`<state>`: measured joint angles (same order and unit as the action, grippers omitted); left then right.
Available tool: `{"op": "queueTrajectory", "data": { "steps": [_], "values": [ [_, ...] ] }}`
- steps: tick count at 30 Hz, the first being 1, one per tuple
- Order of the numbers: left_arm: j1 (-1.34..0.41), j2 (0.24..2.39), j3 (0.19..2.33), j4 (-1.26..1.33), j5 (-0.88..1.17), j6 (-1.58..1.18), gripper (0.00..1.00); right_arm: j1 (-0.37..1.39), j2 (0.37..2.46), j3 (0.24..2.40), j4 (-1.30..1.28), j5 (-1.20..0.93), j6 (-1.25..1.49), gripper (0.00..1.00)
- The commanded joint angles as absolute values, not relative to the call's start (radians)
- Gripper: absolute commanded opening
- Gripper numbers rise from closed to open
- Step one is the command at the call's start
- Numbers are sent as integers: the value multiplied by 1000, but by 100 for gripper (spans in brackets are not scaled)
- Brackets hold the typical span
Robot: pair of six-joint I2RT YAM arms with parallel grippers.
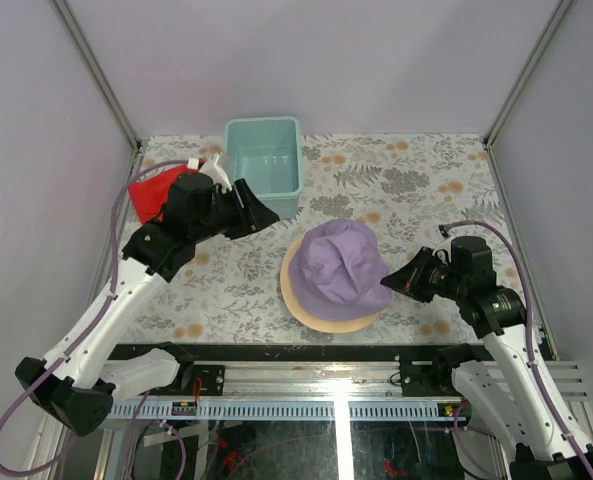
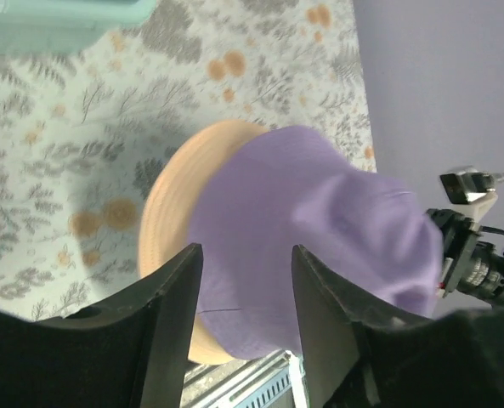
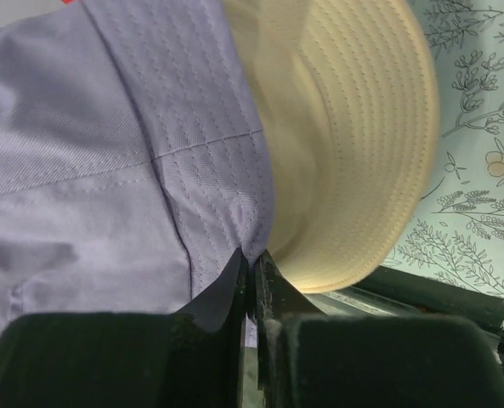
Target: Stack the hats
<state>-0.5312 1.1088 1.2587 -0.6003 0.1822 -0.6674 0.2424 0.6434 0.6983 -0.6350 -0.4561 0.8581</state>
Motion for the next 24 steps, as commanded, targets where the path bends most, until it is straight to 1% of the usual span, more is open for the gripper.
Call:
{"op": "queueTrajectory", "data": {
  "steps": [1,5,9,14,18,21,24],
  "values": [
    [-439,1085,1009,-344,368,-822,44,247,687,688,-633,-445,829,2],
    [-381,1115,814,-86,546,-964,44,248,736,726,-629,-449,817,2],
    [-352,1146,709,128,668,-1076,44,247,785,773,-633,-446,800,2],
    [-347,1163,693,176,716,-1102,47,248,812,802,-623,-432,799,2],
    [-346,1180,647,287,763,-1178,47,248,805,793,-611,-425,812,2],
    [-347,1175,656,194,758,-1123,47,248,799,786,-605,-422,824,2],
    [-342,1140,658,81,718,-1052,49,247,797,782,-599,-423,831,2]
  ]
}}
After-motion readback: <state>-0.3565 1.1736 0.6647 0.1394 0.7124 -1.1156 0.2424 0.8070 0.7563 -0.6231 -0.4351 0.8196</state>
